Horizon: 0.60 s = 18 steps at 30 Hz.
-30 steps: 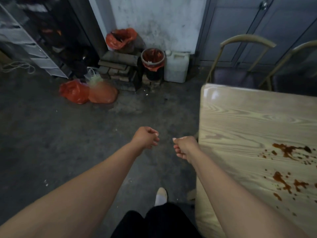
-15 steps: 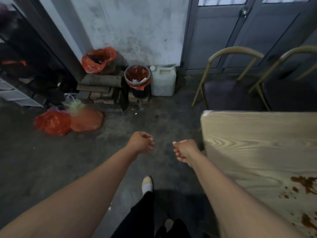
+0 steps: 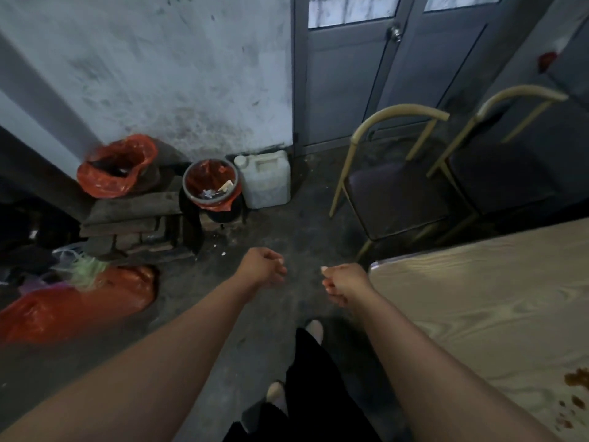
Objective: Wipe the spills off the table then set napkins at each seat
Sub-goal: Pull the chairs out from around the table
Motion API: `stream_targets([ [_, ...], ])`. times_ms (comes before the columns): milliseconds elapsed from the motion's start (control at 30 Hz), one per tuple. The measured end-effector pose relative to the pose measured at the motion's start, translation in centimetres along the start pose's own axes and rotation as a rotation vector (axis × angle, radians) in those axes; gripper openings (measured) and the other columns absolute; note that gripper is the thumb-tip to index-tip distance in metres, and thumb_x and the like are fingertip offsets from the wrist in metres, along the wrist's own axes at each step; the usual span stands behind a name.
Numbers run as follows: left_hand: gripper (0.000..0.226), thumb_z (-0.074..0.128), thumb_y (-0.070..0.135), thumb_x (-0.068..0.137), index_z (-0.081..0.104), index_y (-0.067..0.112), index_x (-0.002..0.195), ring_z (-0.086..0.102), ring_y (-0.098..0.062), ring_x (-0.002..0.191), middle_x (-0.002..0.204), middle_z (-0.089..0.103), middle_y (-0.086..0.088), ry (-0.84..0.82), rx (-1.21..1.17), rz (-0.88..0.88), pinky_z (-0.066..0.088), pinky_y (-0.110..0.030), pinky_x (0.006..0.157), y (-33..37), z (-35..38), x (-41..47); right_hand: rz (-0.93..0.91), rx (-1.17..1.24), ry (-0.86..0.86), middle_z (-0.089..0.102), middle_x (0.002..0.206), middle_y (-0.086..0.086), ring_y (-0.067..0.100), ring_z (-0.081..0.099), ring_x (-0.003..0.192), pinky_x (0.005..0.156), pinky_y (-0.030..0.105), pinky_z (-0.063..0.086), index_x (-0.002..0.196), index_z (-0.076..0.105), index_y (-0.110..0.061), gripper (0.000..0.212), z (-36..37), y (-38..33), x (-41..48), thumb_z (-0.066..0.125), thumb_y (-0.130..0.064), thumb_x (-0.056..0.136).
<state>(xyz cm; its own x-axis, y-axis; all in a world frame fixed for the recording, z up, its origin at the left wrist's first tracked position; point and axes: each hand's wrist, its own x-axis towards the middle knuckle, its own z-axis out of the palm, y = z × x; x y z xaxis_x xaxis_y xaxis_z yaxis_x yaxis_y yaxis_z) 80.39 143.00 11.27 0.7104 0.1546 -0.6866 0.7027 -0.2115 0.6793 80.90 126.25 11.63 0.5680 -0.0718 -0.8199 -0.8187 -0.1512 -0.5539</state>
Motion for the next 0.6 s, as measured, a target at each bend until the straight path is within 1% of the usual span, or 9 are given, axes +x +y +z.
stream_targets([
  [100, 0.014, 0.048, 0.008, 0.098, 0.054, 0.013, 0.087, 0.055, 0.001, 0.035, 0.073, 0.062, -0.002, -0.009, 0.032, 0.012, 0.038, -0.012, 0.038, 3.3, -0.1, 3.5, 0.015, 0.045, -0.016, 0.045, 0.062, 0.004, 0.009, 0.037, 0.045, 0.051, 0.022, 0.03, 0.07, 0.047, -0.014, 0.029, -0.4, -3.4, 2.7, 0.052, -0.013, 0.098],
  [167, 0.012, 0.048, 0.007, 0.097, 0.055, 0.011, 0.089, 0.057, -0.002, 0.038, 0.073, 0.062, -0.003, -0.009, 0.038, 0.011, 0.037, -0.012, 0.037, 5.4, -0.1, 5.9, 0.022, 0.051, -0.011, 0.045, 0.062, 0.005, 0.01, 0.038, 0.045, 0.052, 0.023, 0.031, 0.068, 0.047, -0.013, 0.03, -0.8, -6.0, 4.8, 0.053, -0.013, 0.098],
  [267, 0.007, 0.05, 0.005, 0.096, 0.057, 0.007, 0.094, 0.058, -0.012, 0.049, 0.072, 0.063, -0.006, -0.012, 0.045, -0.007, 0.038, -0.013, 0.037, 8.8, 0.1, 8.9, 0.055, 0.081, 0.005, 0.046, 0.063, 0.006, 0.012, 0.036, 0.048, 0.051, 0.022, 0.032, 0.07, 0.048, -0.013, 0.028, -1.6, -9.9, 7.4, 0.054, -0.013, 0.097],
  [333, 0.01, 0.051, 0.005, 0.096, 0.057, 0.008, 0.089, 0.058, -0.012, 0.049, 0.072, 0.063, -0.006, -0.009, 0.055, -0.002, 0.039, -0.013, 0.037, 11.4, 0.1, 10.9, 0.075, 0.082, 0.014, 0.048, 0.064, 0.004, 0.01, 0.039, 0.049, 0.052, 0.022, 0.038, 0.074, 0.051, -0.013, 0.023, -2.2, -12.5, 8.7, 0.055, -0.016, 0.097],
  [367, 0.014, 0.05, 0.006, 0.096, 0.056, 0.011, 0.084, 0.059, -0.009, 0.045, 0.072, 0.063, -0.005, -0.011, 0.067, 0.001, 0.039, -0.013, 0.037, 12.4, 0.1, 11.6, 0.078, 0.093, 0.011, 0.05, 0.066, 0.003, 0.01, 0.04, 0.051, 0.056, 0.024, 0.043, 0.077, 0.052, -0.012, 0.021, -2.5, -13.4, 9.1, 0.055, -0.016, 0.097],
  [433, 0.02, 0.05, 0.006, 0.097, 0.054, 0.012, 0.078, 0.057, -0.004, 0.037, 0.071, 0.062, -0.005, -0.013, 0.07, 0.008, 0.041, -0.014, 0.037, 15.0, 0.0, 13.5, 0.082, 0.144, 0.017, 0.051, 0.069, 0.002, 0.01, 0.042, 0.054, 0.071, 0.028, 0.049, 0.082, 0.053, -0.011, 0.016, -3.1, -16.0, 10.5, 0.054, -0.015, 0.098],
  [467, 0.02, 0.05, 0.006, 0.097, 0.054, 0.012, 0.079, 0.058, -0.005, 0.038, 0.071, 0.062, -0.005, -0.013, 0.074, 0.01, 0.042, -0.015, 0.038, 16.2, 0.0, 14.4, 0.088, 0.169, 0.022, 0.051, 0.069, 0.002, 0.009, 0.042, 0.055, 0.074, 0.029, 0.049, 0.083, 0.053, -0.011, 0.015, -3.3, -17.2, 11.1, 0.053, -0.015, 0.098],
  [533, 0.017, 0.05, 0.009, 0.098, 0.054, 0.014, 0.082, 0.061, -0.008, 0.049, 0.074, 0.063, -0.003, -0.029, 0.11, 0.013, 0.045, -0.017, 0.042, 18.5, 0.0, 16.1, 0.095, 0.207, 0.024, 0.051, 0.069, 0.002, 0.009, 0.041, 0.054, 0.08, 0.03, 0.048, 0.079, 0.052, -0.012, 0.019, -3.8, -19.5, 12.4, 0.053, -0.015, 0.098],
  [600, 0.015, 0.048, 0.01, 0.098, 0.054, 0.014, 0.085, 0.062, -0.009, 0.055, 0.076, 0.063, -0.002, -0.052, 0.131, 0.034, 0.047, -0.018, 0.048, 20.5, 0.0, 18.0, 0.098, 0.251, 0.035, 0.051, 0.069, 0.001, 0.009, 0.041, 0.054, 0.087, 0.032, 0.048, 0.077, 0.052, -0.012, 0.02, -4.2, -21.5, 13.9, 0.053, -0.015, 0.098],
])
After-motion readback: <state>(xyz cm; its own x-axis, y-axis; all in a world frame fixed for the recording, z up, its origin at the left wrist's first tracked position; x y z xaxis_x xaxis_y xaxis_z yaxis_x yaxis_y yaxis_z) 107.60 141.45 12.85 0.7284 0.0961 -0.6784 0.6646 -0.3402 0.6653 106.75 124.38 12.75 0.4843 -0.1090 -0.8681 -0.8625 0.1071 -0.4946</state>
